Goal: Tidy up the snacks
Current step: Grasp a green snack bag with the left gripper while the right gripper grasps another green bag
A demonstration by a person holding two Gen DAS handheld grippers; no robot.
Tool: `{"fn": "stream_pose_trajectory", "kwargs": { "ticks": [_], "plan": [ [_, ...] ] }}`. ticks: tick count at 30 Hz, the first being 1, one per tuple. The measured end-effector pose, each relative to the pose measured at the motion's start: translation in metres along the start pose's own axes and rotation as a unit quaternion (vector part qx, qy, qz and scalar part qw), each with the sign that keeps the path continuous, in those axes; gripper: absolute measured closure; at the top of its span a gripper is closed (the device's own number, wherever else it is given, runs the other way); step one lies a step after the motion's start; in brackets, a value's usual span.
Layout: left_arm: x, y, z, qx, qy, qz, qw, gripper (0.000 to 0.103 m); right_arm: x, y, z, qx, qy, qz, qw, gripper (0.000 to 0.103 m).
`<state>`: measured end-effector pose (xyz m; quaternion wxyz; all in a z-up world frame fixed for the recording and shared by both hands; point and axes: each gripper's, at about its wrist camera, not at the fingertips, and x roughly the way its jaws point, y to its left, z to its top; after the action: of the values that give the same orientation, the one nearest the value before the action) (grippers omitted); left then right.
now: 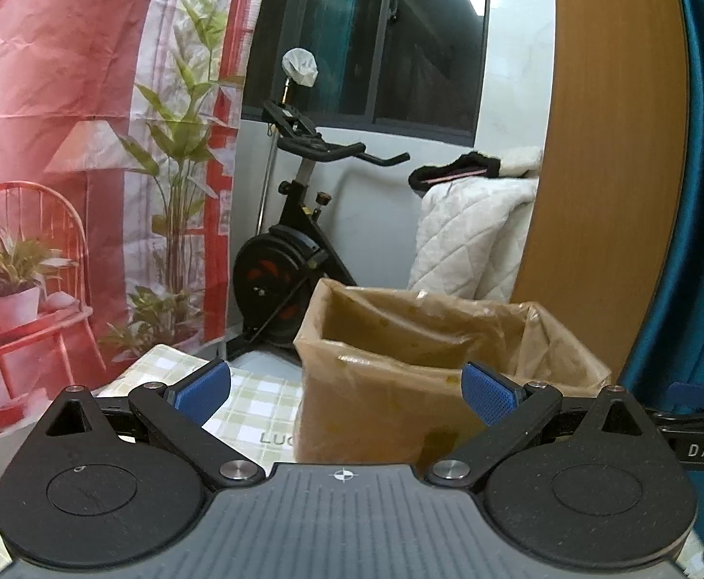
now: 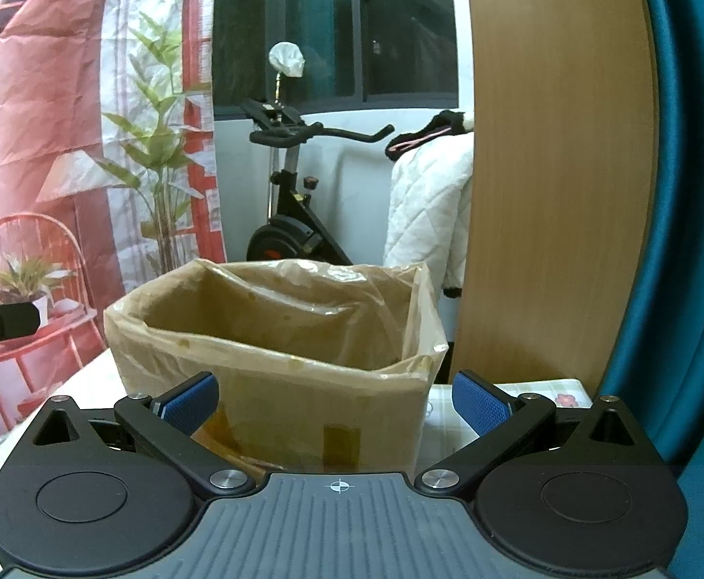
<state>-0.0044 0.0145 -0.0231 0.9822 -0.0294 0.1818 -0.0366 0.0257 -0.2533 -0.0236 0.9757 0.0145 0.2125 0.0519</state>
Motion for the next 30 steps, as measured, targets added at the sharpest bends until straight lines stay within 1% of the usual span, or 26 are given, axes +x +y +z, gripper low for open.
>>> {"fn": "stream_pose_trajectory", "kwargs": {
  "ticks": [2, 3, 5, 8, 10, 11, 13, 15, 17, 18, 19, 23, 26, 27, 28, 30],
  "plan": [
    [0.003, -0.003, -0.003, 0.012, 0.005, 0.001, 0.9999, 0.0, 0.001, 0.0, -0.006, -0.001, 0.002, 0.006, 1.0, 0.0],
    [0.004, -0.003, -0.005, 0.018, 0.007, -0.003, 0.9998, 0.0, 0.002, 0.001, -0.01, -0.006, 0.002, 0.011, 1.0, 0.0],
    [0.003, -0.003, -0.01, 0.026, 0.013, -0.011, 0.9995, 0.0, 0.004, 0.003, -0.018, -0.016, 0.007, 0.007, 1.0, 0.0],
    [0.007, -0.006, -0.021, 0.047, 0.034, -0.023, 0.9981, 0.001, 0.008, 0.005, -0.036, -0.04, 0.016, 0.016, 0.999, 0.0],
    [0.01, -0.008, -0.033, 0.059, 0.054, -0.044, 0.9959, 0.002, 0.011, 0.007, -0.048, -0.057, 0.032, 0.019, 0.998, 0.0],
    [0.012, -0.009, -0.039, 0.064, 0.064, -0.057, 0.9943, 0.007, 0.012, 0.008, -0.052, -0.063, 0.039, 0.02, 0.997, 0.0],
    [0.018, -0.01, -0.05, 0.072, 0.088, -0.083, 0.99, 0.012, 0.013, 0.01, -0.061, -0.079, 0.057, 0.044, 0.994, 0.0],
    [0.022, -0.011, -0.06, 0.072, 0.11, -0.108, 0.9853, 0.013, 0.014, 0.012, -0.068, -0.088, 0.076, 0.055, 0.992, 0.001],
    [0.027, -0.014, -0.069, 0.074, 0.13, -0.132, 0.9798, 0.015, 0.014, 0.016, -0.079, -0.105, 0.089, 0.069, 0.988, 0.008],
    [0.03, -0.015, -0.072, 0.076, 0.139, -0.142, 0.9771, 0.015, 0.015, 0.019, -0.082, -0.112, 0.095, 0.077, 0.986, 0.017],
    [0.032, -0.017, -0.074, 0.078, 0.146, -0.153, 0.9742, 0.016, 0.015, 0.021, -0.085, -0.117, 0.1, 0.083, 0.985, 0.023],
    [0.034, -0.023, -0.086, 0.09, 0.163, -0.184, 0.9652, 0.016, 0.015, 0.026, -0.093, -0.138, 0.111, 0.105, 0.979, 0.026],
    [0.041, -0.027, -0.094, 0.096, 0.173, -0.191, 0.9613, 0.016, 0.021, 0.03, -0.098, -0.149, 0.116, 0.122, 0.974, 0.03],
    [0.045, -0.028, -0.096, 0.097, 0.179, -0.193, 0.9599, 0.017, 0.023, 0.031, -0.1, -0.152, 0.118, 0.127, 0.973, 0.034],
    [0.049, -0.029, -0.099, 0.098, 0.184, -0.194, 0.9586, 0.018, 0.025, 0.032, -0.102, -0.153, 0.12, 0.13, 0.972, 0.037],
    [0.054, -0.035, -0.105, 0.1, 0.189, -0.195, 0.9573, 0.022, 0.032, 0.032, -0.103, -0.151, 0.125, 0.134, 0.971, 0.041]
  ]
}}
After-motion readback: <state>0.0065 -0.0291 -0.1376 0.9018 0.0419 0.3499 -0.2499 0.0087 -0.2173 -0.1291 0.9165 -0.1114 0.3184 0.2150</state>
